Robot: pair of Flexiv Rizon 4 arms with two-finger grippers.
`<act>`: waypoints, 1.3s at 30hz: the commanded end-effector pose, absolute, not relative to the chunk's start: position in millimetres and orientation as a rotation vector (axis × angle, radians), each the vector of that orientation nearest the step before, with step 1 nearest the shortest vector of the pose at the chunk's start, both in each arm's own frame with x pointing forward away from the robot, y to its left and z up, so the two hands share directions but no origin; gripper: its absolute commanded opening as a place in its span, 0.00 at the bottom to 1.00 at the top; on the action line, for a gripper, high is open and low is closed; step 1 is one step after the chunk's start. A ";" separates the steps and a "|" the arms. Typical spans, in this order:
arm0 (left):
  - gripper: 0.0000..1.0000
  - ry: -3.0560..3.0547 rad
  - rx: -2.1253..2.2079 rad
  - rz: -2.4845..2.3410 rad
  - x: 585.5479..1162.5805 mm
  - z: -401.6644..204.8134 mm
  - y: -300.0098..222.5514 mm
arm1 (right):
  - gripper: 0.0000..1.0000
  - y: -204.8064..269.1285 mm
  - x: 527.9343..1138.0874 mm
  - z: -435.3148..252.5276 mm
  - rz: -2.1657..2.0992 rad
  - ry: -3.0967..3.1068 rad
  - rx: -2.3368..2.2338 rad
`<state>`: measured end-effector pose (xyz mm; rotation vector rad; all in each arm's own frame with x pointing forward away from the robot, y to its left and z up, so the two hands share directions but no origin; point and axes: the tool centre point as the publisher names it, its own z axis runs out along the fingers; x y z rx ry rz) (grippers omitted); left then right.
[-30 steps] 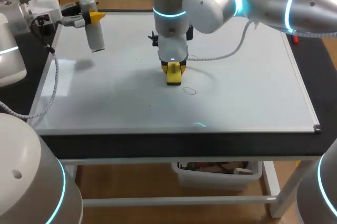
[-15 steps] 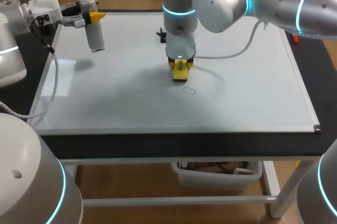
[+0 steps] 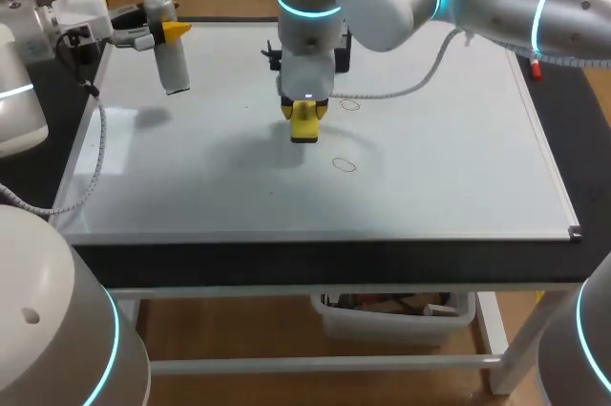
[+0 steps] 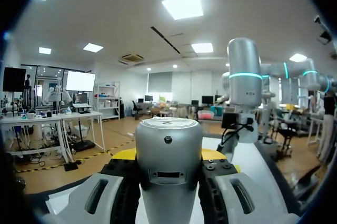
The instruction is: Pick up the inspection probe, press it on each red-marked spot on the whiteboard one by one, put down the probe, pick up the eraser, and wipe off all the red marks.
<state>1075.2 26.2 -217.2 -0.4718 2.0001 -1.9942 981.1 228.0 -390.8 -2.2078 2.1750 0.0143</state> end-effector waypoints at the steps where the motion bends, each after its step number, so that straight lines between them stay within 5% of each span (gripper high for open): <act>1: 0.00 1.994 -0.472 -1.992 1074.1 -216.7 25.7 | 0.00 238.5 973.1 -400.5 0.004 2.163 -2.220; 39: 0.00 1.994 -0.472 -1.992 1074.1 -216.7 25.7 | 0.00 216.5 978.6 -436.4 0.026 2.221 -2.250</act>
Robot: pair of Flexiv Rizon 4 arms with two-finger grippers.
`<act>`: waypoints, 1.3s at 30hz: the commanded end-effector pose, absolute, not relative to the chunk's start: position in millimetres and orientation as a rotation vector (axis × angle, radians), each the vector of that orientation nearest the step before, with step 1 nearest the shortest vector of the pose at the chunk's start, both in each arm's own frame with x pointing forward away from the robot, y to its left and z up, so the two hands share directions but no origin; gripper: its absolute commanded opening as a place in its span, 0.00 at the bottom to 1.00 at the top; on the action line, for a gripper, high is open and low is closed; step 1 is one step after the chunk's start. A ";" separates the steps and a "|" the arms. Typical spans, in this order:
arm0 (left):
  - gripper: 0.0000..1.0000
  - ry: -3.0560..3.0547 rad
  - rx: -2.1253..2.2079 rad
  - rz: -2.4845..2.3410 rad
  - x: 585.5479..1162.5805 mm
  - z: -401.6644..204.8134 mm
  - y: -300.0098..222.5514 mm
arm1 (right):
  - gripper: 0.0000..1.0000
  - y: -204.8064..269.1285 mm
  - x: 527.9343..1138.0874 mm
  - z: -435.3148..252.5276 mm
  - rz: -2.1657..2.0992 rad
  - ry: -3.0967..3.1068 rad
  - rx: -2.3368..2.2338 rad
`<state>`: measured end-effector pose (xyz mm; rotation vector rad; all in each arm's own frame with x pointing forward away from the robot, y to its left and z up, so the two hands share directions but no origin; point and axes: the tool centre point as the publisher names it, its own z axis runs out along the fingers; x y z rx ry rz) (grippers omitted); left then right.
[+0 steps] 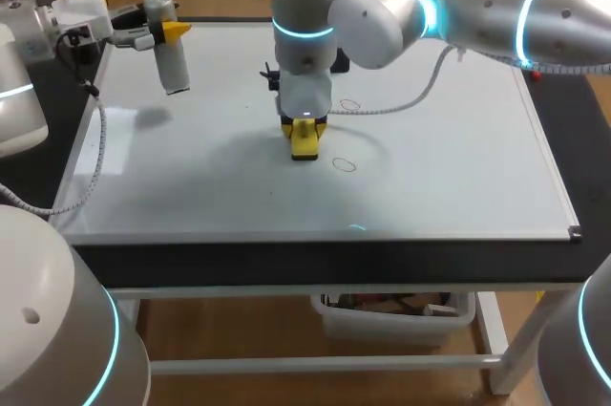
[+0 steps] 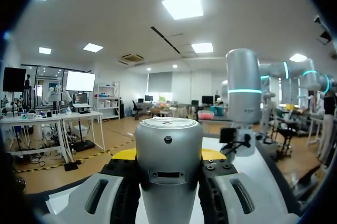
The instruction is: Pick up the inspection probe, press it on each red-marked spot on the whiteboard one by one, put down the probe, pick up the eraser, and wipe off all the red marks.
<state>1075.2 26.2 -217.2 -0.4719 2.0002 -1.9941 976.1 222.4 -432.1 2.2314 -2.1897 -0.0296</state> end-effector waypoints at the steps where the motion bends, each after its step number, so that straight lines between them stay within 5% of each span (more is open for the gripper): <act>1: 0.00 1.994 -0.472 -1.992 1074.1 -216.7 25.7 | 0.00 214.5 978.9 -436.7 -0.025 -2.199 2.213; 27: 0.00 1.994 -0.472 -1.992 1074.1 -216.7 25.7 | 0.00 177.0 993.2 -424.1 0.015 -2.307 2.117; 39: 0.00 1.994 -0.472 -1.992 1074.1 -216.7 25.7 | 0.00 116.2 1021.2 -387.8 0.043 -2.434 2.029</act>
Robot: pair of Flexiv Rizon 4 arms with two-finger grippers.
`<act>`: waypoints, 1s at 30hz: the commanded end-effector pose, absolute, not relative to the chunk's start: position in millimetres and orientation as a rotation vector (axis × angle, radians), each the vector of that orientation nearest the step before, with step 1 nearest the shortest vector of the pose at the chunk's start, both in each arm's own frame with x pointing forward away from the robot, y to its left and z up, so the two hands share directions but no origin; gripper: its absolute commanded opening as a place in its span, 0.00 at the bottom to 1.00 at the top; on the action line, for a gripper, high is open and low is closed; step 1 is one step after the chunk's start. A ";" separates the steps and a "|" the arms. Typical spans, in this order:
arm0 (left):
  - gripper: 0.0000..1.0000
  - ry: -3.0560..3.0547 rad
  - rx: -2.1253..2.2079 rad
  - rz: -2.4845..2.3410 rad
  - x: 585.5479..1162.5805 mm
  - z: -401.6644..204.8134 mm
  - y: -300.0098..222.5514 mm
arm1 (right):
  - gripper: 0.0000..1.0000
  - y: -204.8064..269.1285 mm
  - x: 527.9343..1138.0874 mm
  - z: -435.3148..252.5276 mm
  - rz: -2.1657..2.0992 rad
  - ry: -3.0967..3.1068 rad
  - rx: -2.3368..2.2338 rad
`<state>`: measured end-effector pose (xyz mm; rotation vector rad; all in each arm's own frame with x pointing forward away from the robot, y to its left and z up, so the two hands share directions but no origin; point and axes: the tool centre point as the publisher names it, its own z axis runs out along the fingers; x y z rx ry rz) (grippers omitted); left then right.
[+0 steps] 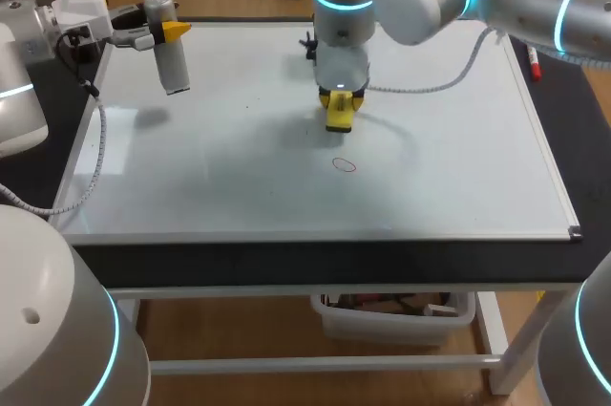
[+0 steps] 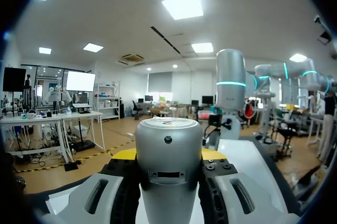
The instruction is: Pick up the inspection probe, press it on each red-marked spot on the whiteboard one by one, put down the probe, pick up the eraser, and wipe off all the red marks.
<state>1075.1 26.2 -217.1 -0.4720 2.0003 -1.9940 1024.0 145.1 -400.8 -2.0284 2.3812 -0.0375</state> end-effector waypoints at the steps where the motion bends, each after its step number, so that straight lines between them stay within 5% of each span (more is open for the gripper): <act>1: 0.00 1.994 -0.472 -1.992 1074.1 -216.7 25.7 | 0.00 108.7 1022.8 -387.3 -0.041 2.410 -1.970; 17: 0.00 1.994 -0.472 -1.992 1074.1 -216.7 25.7 | 0.00 -33.2 1034.9 -384.7 -0.069 2.723 -1.566; 30: 0.00 1.994 -0.472 -1.992 1074.1 -216.7 25.7 | 0.00 -104.8 1022.4 -396.6 -0.082 2.874 -1.404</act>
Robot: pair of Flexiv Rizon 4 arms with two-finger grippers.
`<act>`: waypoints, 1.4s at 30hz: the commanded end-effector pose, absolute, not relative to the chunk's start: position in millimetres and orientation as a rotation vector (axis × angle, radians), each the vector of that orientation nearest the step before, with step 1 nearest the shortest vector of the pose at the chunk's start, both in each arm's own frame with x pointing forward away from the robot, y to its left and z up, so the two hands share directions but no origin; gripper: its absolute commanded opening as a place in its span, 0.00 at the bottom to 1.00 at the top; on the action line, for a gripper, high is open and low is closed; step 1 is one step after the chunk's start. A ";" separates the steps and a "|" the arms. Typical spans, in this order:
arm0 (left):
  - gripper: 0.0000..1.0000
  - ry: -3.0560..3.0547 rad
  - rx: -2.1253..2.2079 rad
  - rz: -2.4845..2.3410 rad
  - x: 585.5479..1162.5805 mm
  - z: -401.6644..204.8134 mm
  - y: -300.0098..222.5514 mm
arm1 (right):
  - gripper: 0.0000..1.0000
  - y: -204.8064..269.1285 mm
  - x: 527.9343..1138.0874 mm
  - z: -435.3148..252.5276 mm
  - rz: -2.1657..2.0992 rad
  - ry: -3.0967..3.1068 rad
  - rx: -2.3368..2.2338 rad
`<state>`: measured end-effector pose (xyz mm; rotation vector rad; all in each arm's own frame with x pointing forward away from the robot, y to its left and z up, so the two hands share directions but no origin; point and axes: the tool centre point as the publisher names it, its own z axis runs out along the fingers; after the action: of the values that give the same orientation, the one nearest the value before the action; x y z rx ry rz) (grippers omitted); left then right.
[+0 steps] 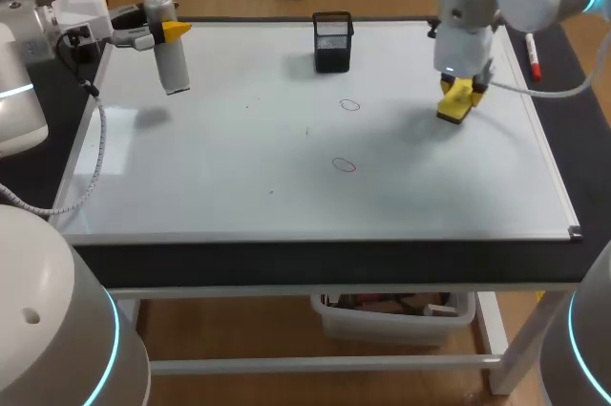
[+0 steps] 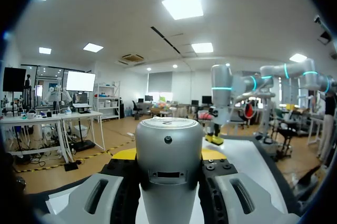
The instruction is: Pick up the inspection probe, press it on each red-marked spot on the whiteboard one by one, put down the probe, pick up the eraser, and wipe off all the red marks.
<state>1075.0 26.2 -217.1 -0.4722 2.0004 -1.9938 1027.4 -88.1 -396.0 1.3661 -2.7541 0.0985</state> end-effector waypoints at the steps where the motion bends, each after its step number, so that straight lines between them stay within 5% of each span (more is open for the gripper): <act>1: 0.00 1.994 -0.472 -1.992 1074.1 -216.7 25.7 | 0.00 -107.9 1021.2 -396.9 0.073 -2.778 1.341; 23: 0.00 1.994 -0.472 -1.992 1074.1 -216.7 25.7 | 0.00 -121.0 1016.8 -392.7 0.037 -2.841 1.302; 42: 0.00 2.117 -0.145 -2.150 1026.7 -183.3 -93.7 | 0.00 -121.0 1016.8 -392.7 0.037 -2.841 1.302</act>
<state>1019.4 -81.3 -183.4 -0.1532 2.1028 -2.1476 1016.6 -120.4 -393.4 1.2986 -2.8432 0.0327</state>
